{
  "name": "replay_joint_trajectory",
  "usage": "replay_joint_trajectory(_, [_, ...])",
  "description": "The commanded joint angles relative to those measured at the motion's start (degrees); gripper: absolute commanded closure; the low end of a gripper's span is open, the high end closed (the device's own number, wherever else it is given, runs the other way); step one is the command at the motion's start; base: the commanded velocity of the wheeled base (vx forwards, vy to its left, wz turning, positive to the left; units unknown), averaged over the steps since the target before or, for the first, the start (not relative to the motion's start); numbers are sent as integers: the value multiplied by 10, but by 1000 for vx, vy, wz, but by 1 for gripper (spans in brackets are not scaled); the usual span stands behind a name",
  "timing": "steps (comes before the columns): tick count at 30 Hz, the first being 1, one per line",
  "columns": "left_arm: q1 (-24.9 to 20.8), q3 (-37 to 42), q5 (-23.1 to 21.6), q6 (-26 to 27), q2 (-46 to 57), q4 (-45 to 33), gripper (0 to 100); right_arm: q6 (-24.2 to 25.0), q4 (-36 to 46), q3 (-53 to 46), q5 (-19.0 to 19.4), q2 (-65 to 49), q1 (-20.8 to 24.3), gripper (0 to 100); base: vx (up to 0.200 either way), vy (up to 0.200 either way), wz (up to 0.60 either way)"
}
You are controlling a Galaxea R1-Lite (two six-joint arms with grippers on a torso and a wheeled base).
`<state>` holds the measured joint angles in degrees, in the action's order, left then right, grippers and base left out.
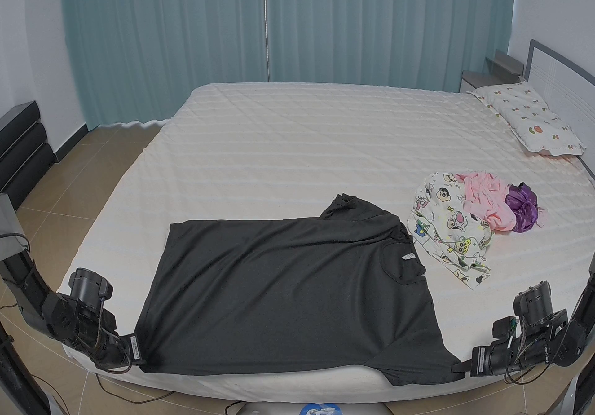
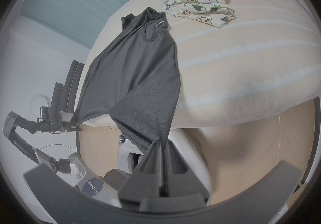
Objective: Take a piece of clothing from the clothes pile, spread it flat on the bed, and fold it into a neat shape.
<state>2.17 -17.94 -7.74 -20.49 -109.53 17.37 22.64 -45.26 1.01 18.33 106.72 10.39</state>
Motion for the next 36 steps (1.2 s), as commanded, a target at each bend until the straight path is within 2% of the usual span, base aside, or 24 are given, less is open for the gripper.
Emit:
replay_joint_trajectory(1, [0, 17, -1, 5, 1, 0, 100, -1, 13, -10, -6, -29, 1, 100, 0, 0, 0])
replay_joint_trajectory(3, [-1, 20, -2, 5, 2, -1, 100, -5, 36, -10, -18, -35, 1, 100, 0, 0, 0])
replay_joint_trajectory(9, [-6, 43, -3, 8, 1, -1, 100, -30, 97, -10, -20, -67, 1, 100, 0, 0, 0])
replay_joint_trajectory(18, [-27, 79, -3, 13, 8, 0, 100, -44, 124, -10, -20, -87, 1, 100, 0, 0, 0])
replay_joint_trajectory(22, [-29, 74, -4, 11, 21, 0, 100, -46, 114, -10, -19, -98, 0, 100, 0, 0, 0])
replay_joint_trajectory(25, [-25, 61, -4, 5, 61, -4, 100, -39, 112, 3, -12, -150, -2, 100, 0, 0, 0])
replay_joint_trajectory(30, [-25, 3, -10, -10, 126, -85, 100, -29, 114, 37, -12, -177, -4, 100, 0, 0, 0])
replay_joint_trajectory(31, [-25, -30, -21, -17, 144, -130, 100, -23, 114, 48, -12, -178, -4, 100, 0, 0, 0])
replay_joint_trajectory(32, [-25, -30, -21, -17, 144, -130, 100, -23, 114, 48, -12, -178, -4, 100, 0, 0, 0])
replay_joint_trajectory(33, [-23, -89, -50, -35, 167, -207, 100, -16, 113, 64, -11, -177, -4, 100, 0, 0, 0])
replay_joint_trajectory(36, [-16, -157, -73, -48, 171, -277, 100, -9, 109, 85, -11, -176, -1, 100, 0, 0, 0])
